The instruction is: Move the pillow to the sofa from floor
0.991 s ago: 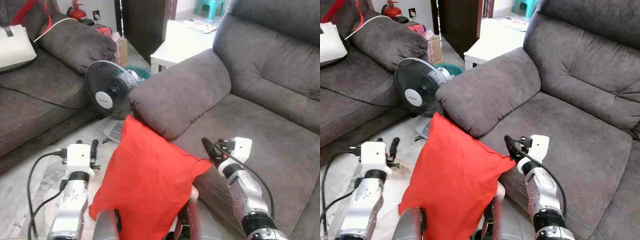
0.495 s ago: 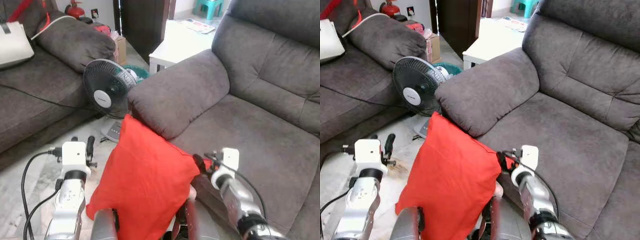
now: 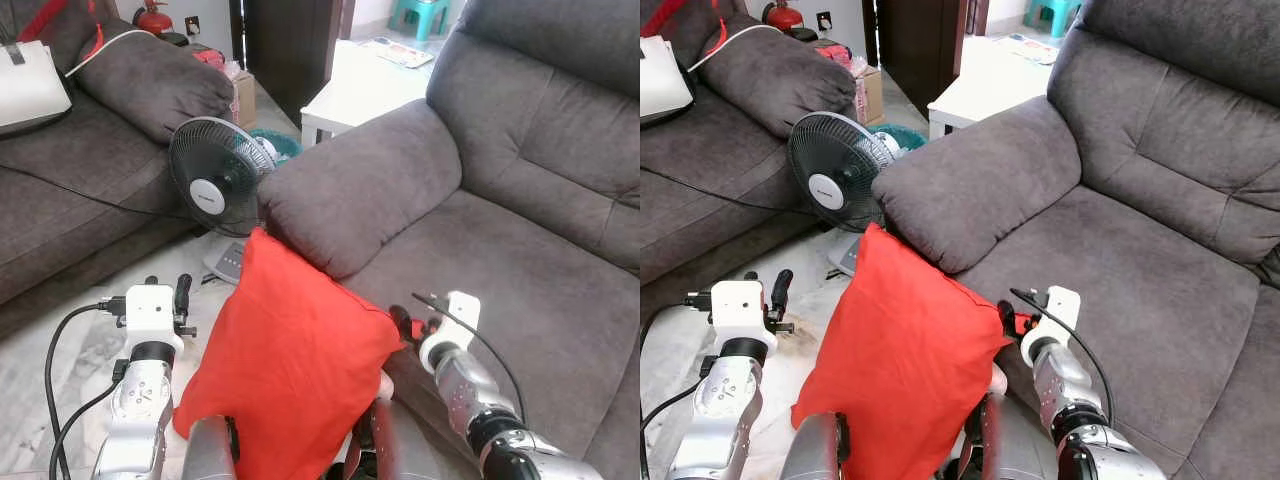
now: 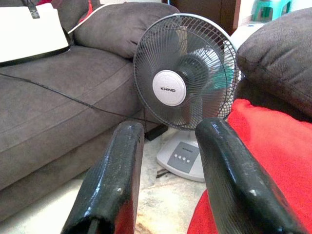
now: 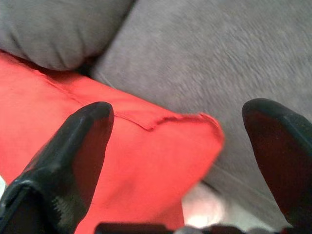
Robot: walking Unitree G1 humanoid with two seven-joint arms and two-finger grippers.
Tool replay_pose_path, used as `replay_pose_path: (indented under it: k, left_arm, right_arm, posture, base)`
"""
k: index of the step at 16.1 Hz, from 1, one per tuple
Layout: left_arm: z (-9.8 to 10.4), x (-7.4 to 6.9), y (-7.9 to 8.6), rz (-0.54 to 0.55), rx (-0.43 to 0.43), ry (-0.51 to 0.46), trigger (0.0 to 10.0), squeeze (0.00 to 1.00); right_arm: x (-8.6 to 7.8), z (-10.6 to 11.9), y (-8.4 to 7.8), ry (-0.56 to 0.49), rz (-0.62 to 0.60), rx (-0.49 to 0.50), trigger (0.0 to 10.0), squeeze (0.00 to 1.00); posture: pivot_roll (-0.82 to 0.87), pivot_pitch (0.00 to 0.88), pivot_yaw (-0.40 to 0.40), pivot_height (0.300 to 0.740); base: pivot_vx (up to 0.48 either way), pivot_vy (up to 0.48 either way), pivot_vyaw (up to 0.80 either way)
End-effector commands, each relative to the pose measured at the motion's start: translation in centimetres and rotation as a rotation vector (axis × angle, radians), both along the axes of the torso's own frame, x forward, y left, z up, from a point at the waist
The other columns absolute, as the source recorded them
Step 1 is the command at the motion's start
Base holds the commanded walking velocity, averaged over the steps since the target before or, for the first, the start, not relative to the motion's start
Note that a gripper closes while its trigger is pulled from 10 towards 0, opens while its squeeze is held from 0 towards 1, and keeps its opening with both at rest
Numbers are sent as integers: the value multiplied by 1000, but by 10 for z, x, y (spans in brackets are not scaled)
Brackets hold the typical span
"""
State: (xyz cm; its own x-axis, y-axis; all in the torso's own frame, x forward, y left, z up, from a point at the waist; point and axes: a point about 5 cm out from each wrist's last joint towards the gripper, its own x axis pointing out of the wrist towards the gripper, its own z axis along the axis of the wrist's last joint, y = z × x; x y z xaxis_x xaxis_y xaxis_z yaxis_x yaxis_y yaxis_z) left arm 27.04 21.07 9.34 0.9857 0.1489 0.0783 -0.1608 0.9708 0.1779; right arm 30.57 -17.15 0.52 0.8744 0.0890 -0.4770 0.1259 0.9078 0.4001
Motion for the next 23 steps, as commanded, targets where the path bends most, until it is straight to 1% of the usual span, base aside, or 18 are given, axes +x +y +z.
replay_pose_path:
  k: [1, 2, 3, 5, 6, 7, 9, 11, 12, 13, 15, 17, 18, 20, 23]
  left_arm:
    - [3, 1, -5, -20, -12, -6, 10000, 0]
    - [4, 1, -6, -23, -13, -3, 10000, 0]
    - [4, 0, -6, -24, -13, -3, 10000, 0]
    - [3, -1, -6, -25, -14, 3, 10000, 0]
    - [3, -3, -6, -23, -14, 6, 10000, 0]
    - [3, -4, -6, -21, -13, 9, 10000, 0]
    - [3, -9, -3, -10, -13, 14, 10000, 0]
    - [3, -12, 1, 3, -11, 21, 10000, 0]
    - [3, -13, 2, 5, -10, 22, 10000, 0]
    - [4, -15, 3, 8, -9, 20, 10000, 0]
    - [5, -17, 4, 14, -7, 22, 10000, 0]
    - [4, -19, 5, 20, -7, 24, 10000, 0]
    - [4, -19, 5, 21, -7, 25, 10000, 0]
    - [4, -21, 5, 27, -9, 29, 10000, 0]
    - [4, -21, 5, 27, -10, 32, 10000, 0]
  right_arm:
    - [-2, -3, -5, 51, -41, -1, 10000, 847]
    - [-5, -8, -2, 110, -56, 35, 10000, 0]
    - [-7, -11, -1, 130, -52, 47, 10000, 0]
    - [-21, -25, 12, 242, 23, 60, 10000, 0]
    - [-23, -28, 15, 255, 19, 90, 10000, 0]
    - [-26, -30, 20, 265, 13, 141, 10000, 0]
    - [-26, -29, 31, 243, 51, 250, 10000, 0]
    - [-26, -27, 40, 233, 108, 285, 10000, 0]
    - [-26, -28, 41, 237, 119, 284, 10000, 0]
    - [-25, -26, 39, 225, 105, 293, 10000, 0]
    - [-18, -19, 35, 169, 102, 334, 10000, 0]
    - [-11, -12, 32, 109, 108, 349, 10000, 0]
    - [-9, -10, 31, 97, 101, 355, 10000, 0]
    - [-2, -2, 22, 35, 42, 388, 10000, 0]
    - [5, 7, 17, -27, 39, 411, 10000, 0]
  posture:
    - [251, 44, -110, 568]
    - [255, 50, -112, 568]
    - [255, 50, -112, 568]
    - [266, 76, -120, 568]
    - [273, 84, -124, 568]
    - [280, 94, -127, 568]
    - [289, 118, -135, 568]
    - [295, 134, -142, 568]
    - [299, 138, -143, 568]
    - [305, 151, -147, 568]
    - [305, 157, -150, 568]
    - [306, 164, -159, 568]
    - [307, 165, -160, 568]
    - [308, 165, -164, 568]
    - [304, 163, -163, 568]
  base:
    - [0, 0, 0]
    - [0, 0, 0]
    - [0, 0, 0]
    - [0, 0, 0]
    - [0, 0, 0]
    - [0, 0, 0]
    - [0, 0, 0]
    - [0, 0, 0]
    - [0, 0, 0]
    - [0, 0, 0]
    - [0, 0, 0]
    - [0, 0, 0]
    - [0, 0, 0]
    - [0, 0, 0]
    - [0, 0, 0]
